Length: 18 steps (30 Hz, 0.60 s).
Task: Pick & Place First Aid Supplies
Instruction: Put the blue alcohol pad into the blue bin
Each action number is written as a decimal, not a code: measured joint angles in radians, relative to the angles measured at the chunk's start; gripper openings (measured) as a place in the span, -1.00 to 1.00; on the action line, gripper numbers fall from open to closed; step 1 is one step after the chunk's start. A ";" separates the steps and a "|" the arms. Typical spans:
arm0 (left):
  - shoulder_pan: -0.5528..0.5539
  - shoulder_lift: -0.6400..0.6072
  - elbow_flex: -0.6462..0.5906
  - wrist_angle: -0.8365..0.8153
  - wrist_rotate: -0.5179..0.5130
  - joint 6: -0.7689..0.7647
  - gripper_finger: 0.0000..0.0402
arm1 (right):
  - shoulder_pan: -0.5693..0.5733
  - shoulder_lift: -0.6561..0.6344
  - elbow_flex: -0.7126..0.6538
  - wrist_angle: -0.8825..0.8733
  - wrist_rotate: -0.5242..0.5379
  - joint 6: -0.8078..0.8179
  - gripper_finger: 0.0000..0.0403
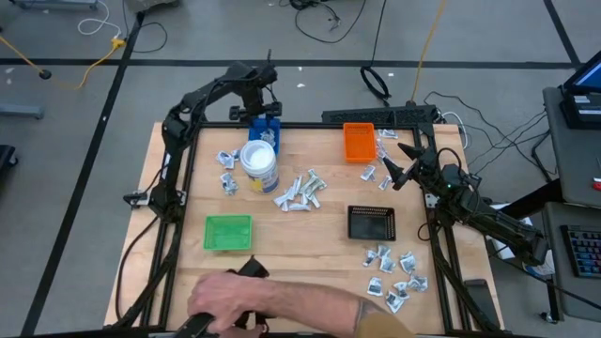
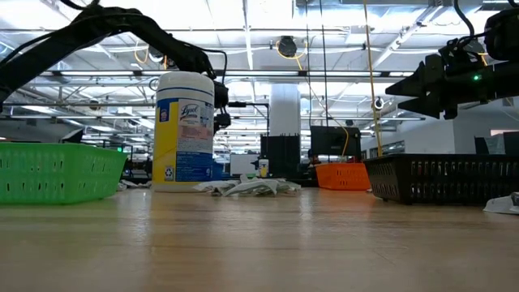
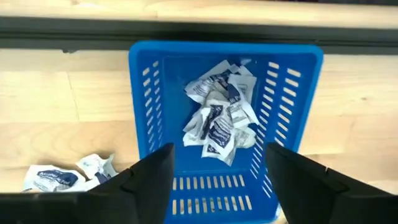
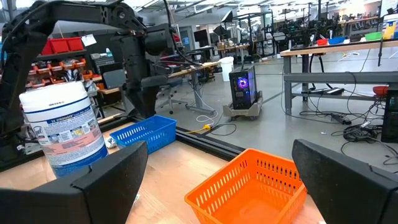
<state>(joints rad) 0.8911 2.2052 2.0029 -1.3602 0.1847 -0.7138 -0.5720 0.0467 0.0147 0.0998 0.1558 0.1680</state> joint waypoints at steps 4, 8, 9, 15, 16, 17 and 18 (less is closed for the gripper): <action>0.010 -0.001 0.000 -0.035 -0.004 0.010 0.34 | 0.000 0.000 0.000 0.000 0.000 0.000 0.95; 0.019 -0.015 -0.022 -0.078 -0.033 0.029 0.43 | 0.000 0.000 0.000 0.000 0.000 0.000 0.95; 0.021 -0.035 -0.047 -0.071 -0.035 0.028 0.45 | 0.000 0.000 0.000 0.000 0.000 0.000 0.95; 0.021 -0.224 -0.332 0.099 -0.027 -0.034 0.49 | 0.000 0.000 0.000 0.000 0.000 0.000 0.95; 0.021 -0.261 -0.385 0.126 -0.027 -0.045 0.49 | 0.000 0.000 0.000 0.000 0.000 0.000 0.95; 0.021 -0.298 -0.436 0.150 -0.027 -0.061 0.47 | 0.000 0.000 0.000 0.000 0.000 0.000 0.95; 0.021 -0.335 -0.488 0.172 -0.027 -0.075 0.46 | 0.000 0.000 0.000 0.000 0.000 0.000 0.95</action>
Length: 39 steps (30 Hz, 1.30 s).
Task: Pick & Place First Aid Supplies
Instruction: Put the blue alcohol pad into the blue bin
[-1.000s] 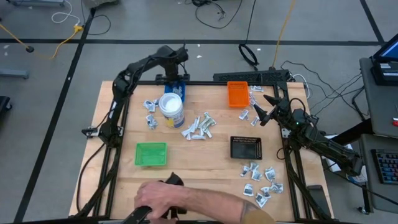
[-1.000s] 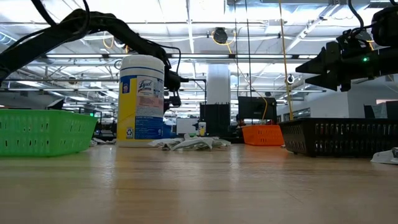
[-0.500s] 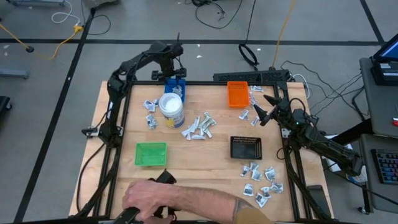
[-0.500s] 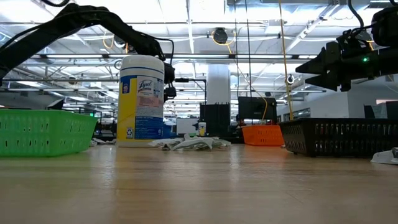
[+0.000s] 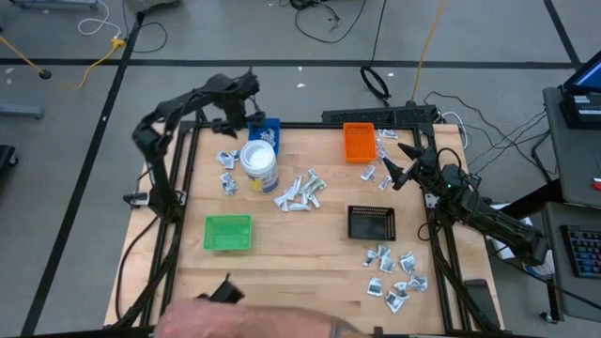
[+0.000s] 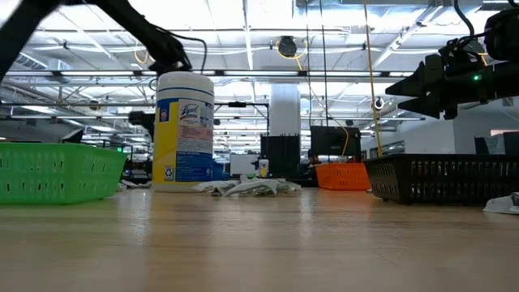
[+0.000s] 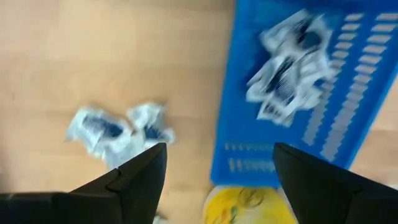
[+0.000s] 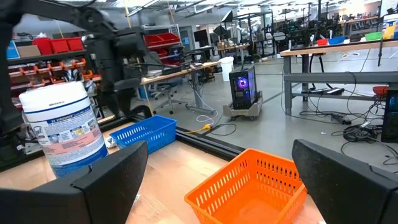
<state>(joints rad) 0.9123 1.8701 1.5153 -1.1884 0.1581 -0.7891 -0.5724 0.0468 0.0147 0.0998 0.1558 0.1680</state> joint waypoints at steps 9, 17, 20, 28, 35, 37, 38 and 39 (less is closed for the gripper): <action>0.000 -0.300 -0.388 0.130 -0.005 -0.134 0.32 | 0.000 0.000 0.000 0.000 0.000 0.000 0.95; 0.000 -0.541 -0.630 0.144 0.015 -0.182 0.24 | 0.000 0.000 0.000 0.000 0.000 0.000 0.95; -0.009 -0.574 -0.689 0.144 0.038 -0.172 0.25 | 0.000 0.000 0.000 0.000 0.000 0.000 0.95; -0.073 -0.570 -0.760 0.162 0.001 -0.163 0.31 | 0.000 0.000 0.000 0.000 0.000 0.000 0.95; -0.123 -0.525 -0.801 0.268 -0.009 -0.159 0.25 | 0.000 0.000 0.000 0.000 0.000 0.000 0.95; -0.131 -0.508 -0.804 0.282 -0.010 -0.156 0.22 | 0.000 0.000 0.000 0.000 0.000 0.000 0.95; -0.131 -0.500 -0.806 0.285 -0.010 -0.153 0.20 | 0.000 0.000 0.000 0.000 0.000 0.000 0.95; -0.130 -0.491 -0.807 0.285 -0.021 -0.149 0.19 | 0.000 0.000 0.000 0.000 0.000 0.000 0.95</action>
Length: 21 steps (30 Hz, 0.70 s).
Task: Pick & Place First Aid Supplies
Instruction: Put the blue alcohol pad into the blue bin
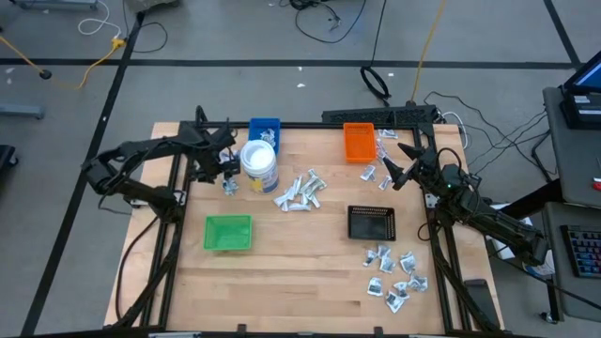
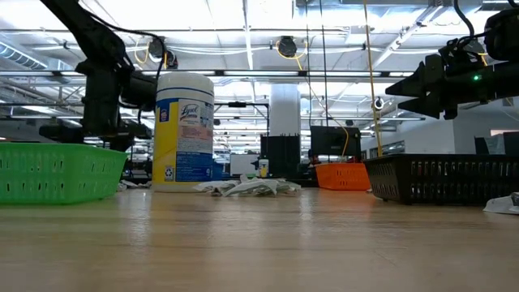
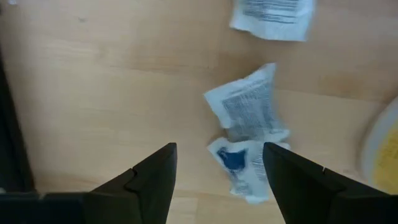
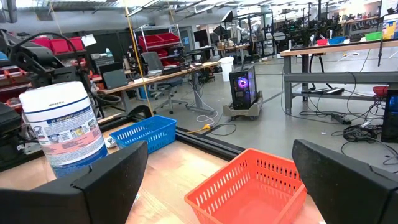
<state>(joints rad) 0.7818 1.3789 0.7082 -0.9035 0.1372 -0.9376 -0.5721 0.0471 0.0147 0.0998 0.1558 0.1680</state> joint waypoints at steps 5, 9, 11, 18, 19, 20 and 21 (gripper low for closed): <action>-0.001 0.034 -0.002 0.000 -0.007 0.021 0.11 | 0.000 0.000 0.000 0.000 0.000 0.000 0.95; -0.011 0.057 -0.002 0.017 -0.001 0.036 0.04 | 0.000 0.000 0.000 0.000 0.000 0.000 0.95; -0.021 0.062 -0.002 0.024 0.015 0.040 0.02 | 0.000 0.000 0.000 0.000 0.000 0.000 0.95; -0.033 0.061 -0.002 0.023 0.039 0.039 -0.08 | 0.000 0.000 0.000 0.000 0.000 0.000 0.95; -0.033 0.061 -0.002 0.023 0.043 0.039 -0.10 | 0.000 0.000 0.000 0.000 0.000 0.000 0.95; -0.034 0.061 -0.002 0.023 0.048 0.039 -0.12 | 0.000 0.000 0.000 0.000 0.000 0.000 0.95; -0.035 0.061 -0.002 0.022 0.052 0.039 -0.14 | 0.000 0.000 0.000 0.000 0.000 0.000 0.95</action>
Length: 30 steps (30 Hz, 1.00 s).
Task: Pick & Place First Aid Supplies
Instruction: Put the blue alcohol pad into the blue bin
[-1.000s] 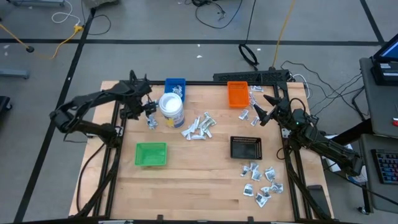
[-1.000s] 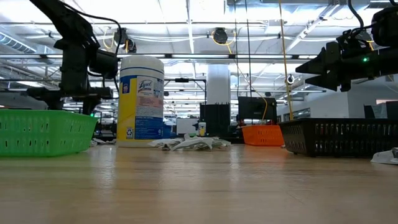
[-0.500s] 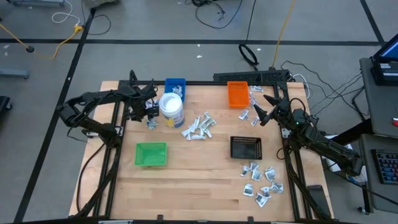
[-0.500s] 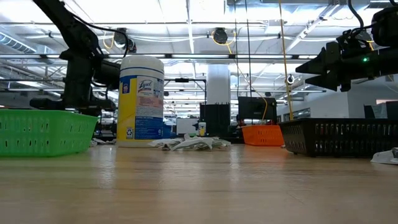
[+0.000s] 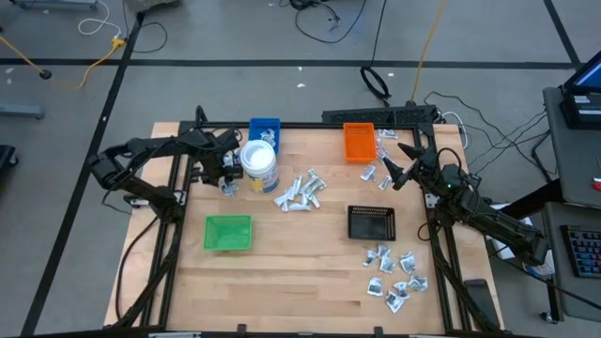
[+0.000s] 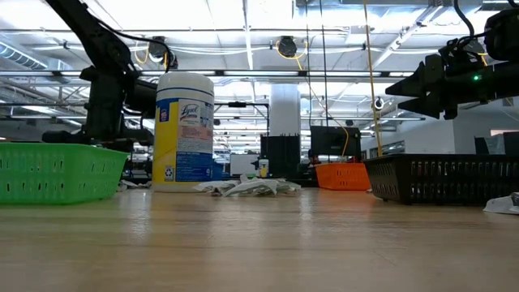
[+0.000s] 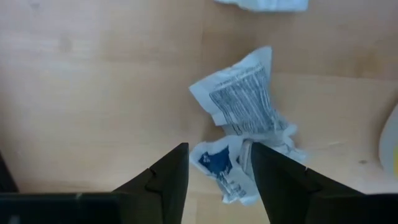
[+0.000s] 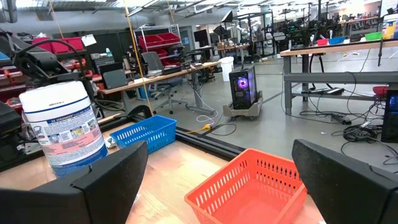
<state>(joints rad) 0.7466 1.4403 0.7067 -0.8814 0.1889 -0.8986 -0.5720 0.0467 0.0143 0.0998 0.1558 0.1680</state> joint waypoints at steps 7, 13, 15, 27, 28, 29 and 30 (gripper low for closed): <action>-0.005 0.000 -0.009 0.001 0.006 0.004 -0.37 | 0.000 0.000 0.000 0.000 0.000 0.000 0.95; -0.024 -0.002 -0.058 0.003 0.027 0.002 -0.62 | 0.000 0.000 0.000 0.000 0.000 0.000 0.95; -0.029 -0.003 -0.064 0.005 0.032 0.012 -0.70 | 0.000 0.000 0.000 0.000 0.000 0.000 0.95; 0.000 -0.046 -0.048 -0.023 0.054 0.068 -0.98 | 0.000 0.000 0.000 0.000 0.000 0.000 0.95; 0.009 -0.053 -0.041 -0.033 0.053 0.070 -0.98 | 0.000 0.000 0.000 0.000 0.000 0.000 0.95; 0.021 -0.060 -0.032 -0.048 0.045 0.076 -0.98 | 0.000 0.000 0.000 0.000 0.000 0.000 0.95; 0.033 -0.066 -0.020 -0.064 0.032 0.083 -0.98 | 0.000 0.000 0.000 0.000 0.000 0.000 0.95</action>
<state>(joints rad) 0.7795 1.3747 0.6869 -0.9456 0.2211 -0.8156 -0.5721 0.0471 0.0145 0.0998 0.1558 0.1680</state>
